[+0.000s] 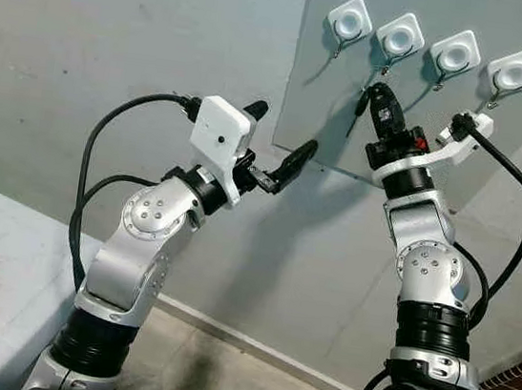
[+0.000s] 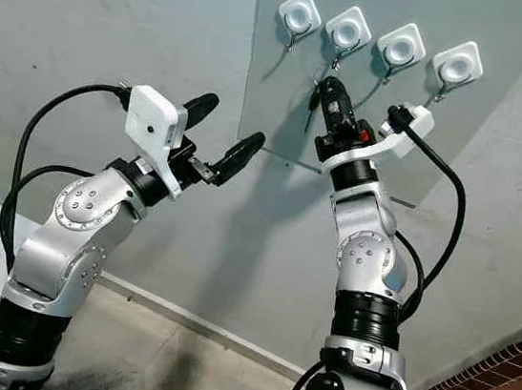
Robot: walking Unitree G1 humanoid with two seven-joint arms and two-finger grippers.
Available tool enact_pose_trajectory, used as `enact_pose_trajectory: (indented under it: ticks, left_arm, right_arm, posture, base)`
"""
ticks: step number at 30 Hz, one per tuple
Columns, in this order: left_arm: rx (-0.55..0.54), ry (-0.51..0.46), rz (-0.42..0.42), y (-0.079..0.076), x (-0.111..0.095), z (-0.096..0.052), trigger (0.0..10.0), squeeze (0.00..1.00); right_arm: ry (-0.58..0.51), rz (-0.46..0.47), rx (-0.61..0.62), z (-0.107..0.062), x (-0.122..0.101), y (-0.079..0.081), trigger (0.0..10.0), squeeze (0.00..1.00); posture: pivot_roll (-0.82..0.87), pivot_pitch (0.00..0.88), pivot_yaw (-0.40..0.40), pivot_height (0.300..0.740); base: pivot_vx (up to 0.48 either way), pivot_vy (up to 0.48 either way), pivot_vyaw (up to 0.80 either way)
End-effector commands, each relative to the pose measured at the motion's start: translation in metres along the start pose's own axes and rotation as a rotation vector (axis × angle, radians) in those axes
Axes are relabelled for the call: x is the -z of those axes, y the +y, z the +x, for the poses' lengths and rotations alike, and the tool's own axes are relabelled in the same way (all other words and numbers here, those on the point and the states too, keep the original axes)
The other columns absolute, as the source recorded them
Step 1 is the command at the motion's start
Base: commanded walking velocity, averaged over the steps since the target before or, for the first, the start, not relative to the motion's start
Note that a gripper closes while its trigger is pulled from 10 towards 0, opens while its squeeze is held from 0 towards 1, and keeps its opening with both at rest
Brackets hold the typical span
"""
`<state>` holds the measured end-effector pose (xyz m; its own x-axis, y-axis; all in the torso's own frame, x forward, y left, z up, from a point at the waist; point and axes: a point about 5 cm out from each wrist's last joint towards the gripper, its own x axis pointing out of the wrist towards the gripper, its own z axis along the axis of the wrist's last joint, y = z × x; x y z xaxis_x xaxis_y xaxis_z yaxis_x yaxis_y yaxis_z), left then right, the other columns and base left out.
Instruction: Hang keys on a hook
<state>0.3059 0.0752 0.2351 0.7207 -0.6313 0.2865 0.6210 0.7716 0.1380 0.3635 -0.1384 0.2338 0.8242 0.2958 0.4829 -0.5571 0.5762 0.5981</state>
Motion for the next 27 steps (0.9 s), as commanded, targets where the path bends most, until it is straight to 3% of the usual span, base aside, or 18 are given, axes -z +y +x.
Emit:
enact_pose_trajectory:
  ticks: [1,4,7,10,11,14,21,23,27]
  left_arm:
    - [-0.011,-0.007,0.002,0.001,-0.003,-0.001,10.0,0.00]
    - [-0.018,-0.002,0.002,0.002,-0.002,-0.001,10.0,0.00]
    - [-0.037,0.004,-0.010,0.004,0.001,-0.003,10.0,0.00]
    - [-0.044,0.006,-0.017,0.004,0.002,-0.003,10.0,0.00]
    - [-0.067,0.017,-0.028,0.007,0.008,-0.005,10.0,0.00]
    - [-0.097,0.040,-0.050,0.009,0.017,-0.007,10.0,0.00]
    - [-0.235,0.096,-0.088,0.020,0.042,-0.017,10.0,0.00]
    - [-0.302,0.115,-0.161,0.027,0.054,-0.025,10.0,0.00]
    - [-0.377,0.141,-0.217,0.035,0.067,-0.034,10.0,0.00]
  right_arm:
    - [0.033,-0.009,-0.008,-0.005,0.008,-0.001,10.0,1.00]
    - [0.042,-0.070,-0.016,-0.007,0.010,-0.001,10.0,1.00]
    - [0.071,-0.316,-0.018,-0.014,0.015,-0.004,10.0,1.00]
    - [0.083,-0.368,-0.017,-0.017,0.018,-0.006,10.0,1.00]
    - [0.114,-0.451,0.002,-0.022,0.024,-0.010,10.0,1.00]
    - [0.147,-0.549,0.031,-0.030,0.031,-0.016,10.0,1.00]
    - [0.154,-0.631,0.126,-0.050,0.037,-0.031,10.0,1.00]
    - [0.174,-0.654,0.165,-0.063,0.041,-0.039,10.0,1.00]
    - [0.193,-0.688,0.193,-0.077,0.044,-0.047,10.0,1.00]
  posture:
    - [0.04,0.039,-0.040,0.732]
    - [0.04,0.039,-0.039,0.732]
    - [0.04,0.039,-0.038,0.732]
    - [0.04,0.039,-0.039,0.732]
    - [0.03,0.039,-0.037,0.732]
    - [0.03,0.037,-0.036,0.732]
    - [0.03,0.030,-0.032,0.732]
    - [0.02,0.026,-0.028,0.732]
    - [0.02,0.022,-0.026,0.732]
  base:
    - [0.000,0.000,0.00]
    - [0.000,0.000,0.00]
    - [0.000,0.000,0.00]
    - [0.000,0.000,0.00]
    - [0.000,0.000,0.00]
    - [0.000,0.000,0.00]
    - [0.000,0.000,0.00]
    - [0.000,0.000,0.00]
    - [0.000,0.000,0.00]
